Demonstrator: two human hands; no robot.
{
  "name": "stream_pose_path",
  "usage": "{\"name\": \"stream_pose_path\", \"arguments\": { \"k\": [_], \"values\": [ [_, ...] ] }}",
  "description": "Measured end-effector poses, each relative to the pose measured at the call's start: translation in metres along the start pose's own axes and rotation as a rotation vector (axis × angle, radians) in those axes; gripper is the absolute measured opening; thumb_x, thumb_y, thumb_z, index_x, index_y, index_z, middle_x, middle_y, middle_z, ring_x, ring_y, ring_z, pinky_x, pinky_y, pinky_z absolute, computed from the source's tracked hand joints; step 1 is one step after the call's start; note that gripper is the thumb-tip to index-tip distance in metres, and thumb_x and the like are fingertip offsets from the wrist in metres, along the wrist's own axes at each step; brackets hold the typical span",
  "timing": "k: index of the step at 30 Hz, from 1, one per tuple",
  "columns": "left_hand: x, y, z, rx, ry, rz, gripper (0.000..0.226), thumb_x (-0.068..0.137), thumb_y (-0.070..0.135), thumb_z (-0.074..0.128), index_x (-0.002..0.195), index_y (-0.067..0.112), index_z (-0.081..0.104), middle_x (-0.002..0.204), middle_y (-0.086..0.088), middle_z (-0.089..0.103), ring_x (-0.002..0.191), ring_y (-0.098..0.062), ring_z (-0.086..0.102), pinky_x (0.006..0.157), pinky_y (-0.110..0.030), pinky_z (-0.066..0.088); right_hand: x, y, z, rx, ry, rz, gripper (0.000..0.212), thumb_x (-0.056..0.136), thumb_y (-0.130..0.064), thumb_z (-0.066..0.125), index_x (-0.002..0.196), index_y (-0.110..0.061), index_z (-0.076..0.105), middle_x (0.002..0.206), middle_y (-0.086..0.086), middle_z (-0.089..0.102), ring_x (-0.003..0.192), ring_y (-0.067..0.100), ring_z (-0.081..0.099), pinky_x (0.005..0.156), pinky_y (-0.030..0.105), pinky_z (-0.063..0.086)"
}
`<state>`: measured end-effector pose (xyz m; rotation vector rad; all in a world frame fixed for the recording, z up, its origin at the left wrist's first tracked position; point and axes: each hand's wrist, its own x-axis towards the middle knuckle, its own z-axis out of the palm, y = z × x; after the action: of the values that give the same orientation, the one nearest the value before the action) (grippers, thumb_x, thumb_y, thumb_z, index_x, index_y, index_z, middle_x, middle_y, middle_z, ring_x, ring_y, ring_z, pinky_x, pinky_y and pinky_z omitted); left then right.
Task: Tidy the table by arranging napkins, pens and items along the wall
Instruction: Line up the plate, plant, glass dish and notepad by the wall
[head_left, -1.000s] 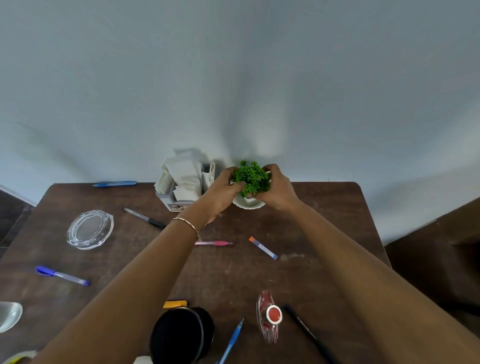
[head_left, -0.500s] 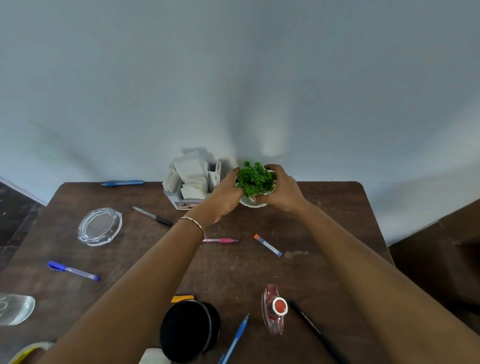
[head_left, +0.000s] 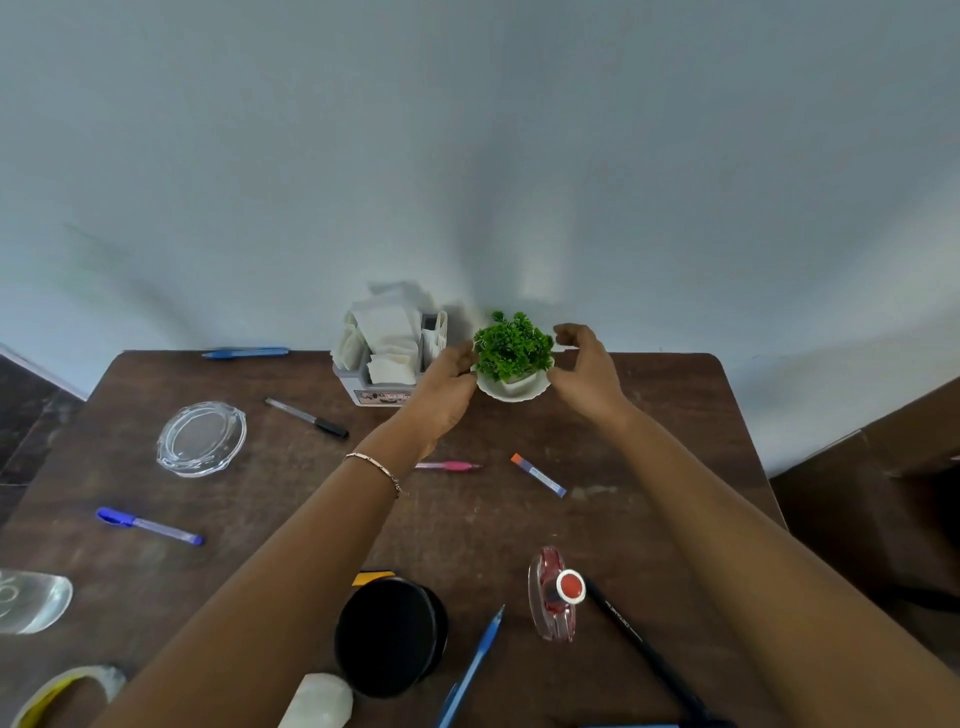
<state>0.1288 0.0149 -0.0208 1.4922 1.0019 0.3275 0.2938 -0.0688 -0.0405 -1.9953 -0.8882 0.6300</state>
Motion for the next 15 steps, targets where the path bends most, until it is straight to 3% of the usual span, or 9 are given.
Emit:
{"name": "stream_pose_path", "arguments": {
  "k": [3,6,8,11,15],
  "values": [
    [-0.027,0.002,-0.008,-0.084,0.031,0.019,0.049,0.090,-0.009,0.040,0.135,0.010,0.041,0.129,-0.002,0.055,0.101,-0.015,0.055,0.083,-0.033,0.044,-0.025,-0.032,-0.002,0.196,0.047,0.046,0.048,0.084,-0.006,0.059,0.128,-0.020,0.046,0.120,-0.001,0.056,0.097,0.014,0.059,0.079,0.029,0.052],
    [-0.064,-0.004,-0.022,-0.088,0.001,0.058,0.032,0.094,-0.001,0.047,0.122,0.014,0.048,0.120,0.002,0.059,0.106,-0.011,0.056,0.083,-0.020,0.046,-0.072,-0.075,-0.001,0.379,-0.069,0.069,0.042,0.089,-0.007,0.060,0.127,-0.017,0.044,0.114,-0.001,0.058,0.091,0.003,0.057,0.067,0.010,0.046],
    [-0.094,-0.015,-0.035,-0.061,0.005,0.108,0.027,0.094,0.001,0.051,0.119,0.012,0.053,0.117,0.004,0.062,0.109,-0.006,0.058,0.081,-0.013,0.048,-0.109,-0.096,0.005,0.418,-0.174,0.054,0.036,0.090,-0.011,0.061,0.124,-0.017,0.049,0.116,-0.002,0.060,0.099,0.003,0.057,0.072,0.009,0.044],
    [-0.138,-0.039,-0.055,-0.017,0.027,0.143,0.021,0.094,0.006,0.055,0.112,0.017,0.057,0.111,0.009,0.063,0.103,-0.001,0.059,0.084,-0.015,0.048,-0.160,-0.110,0.025,0.410,-0.272,0.052,0.031,0.091,-0.014,0.062,0.121,-0.017,0.055,0.119,-0.002,0.062,0.105,0.005,0.058,0.077,0.011,0.044],
    [-0.193,-0.079,-0.085,-0.046,0.096,0.102,0.020,0.093,0.005,0.056,0.107,0.019,0.060,0.107,0.008,0.066,0.095,0.003,0.062,0.083,-0.014,0.048,-0.221,-0.106,0.065,0.325,-0.348,0.037,0.024,0.090,-0.016,0.064,0.112,-0.024,0.058,0.117,-0.007,0.061,0.110,0.005,0.056,0.096,0.022,0.044]
  ]
}}
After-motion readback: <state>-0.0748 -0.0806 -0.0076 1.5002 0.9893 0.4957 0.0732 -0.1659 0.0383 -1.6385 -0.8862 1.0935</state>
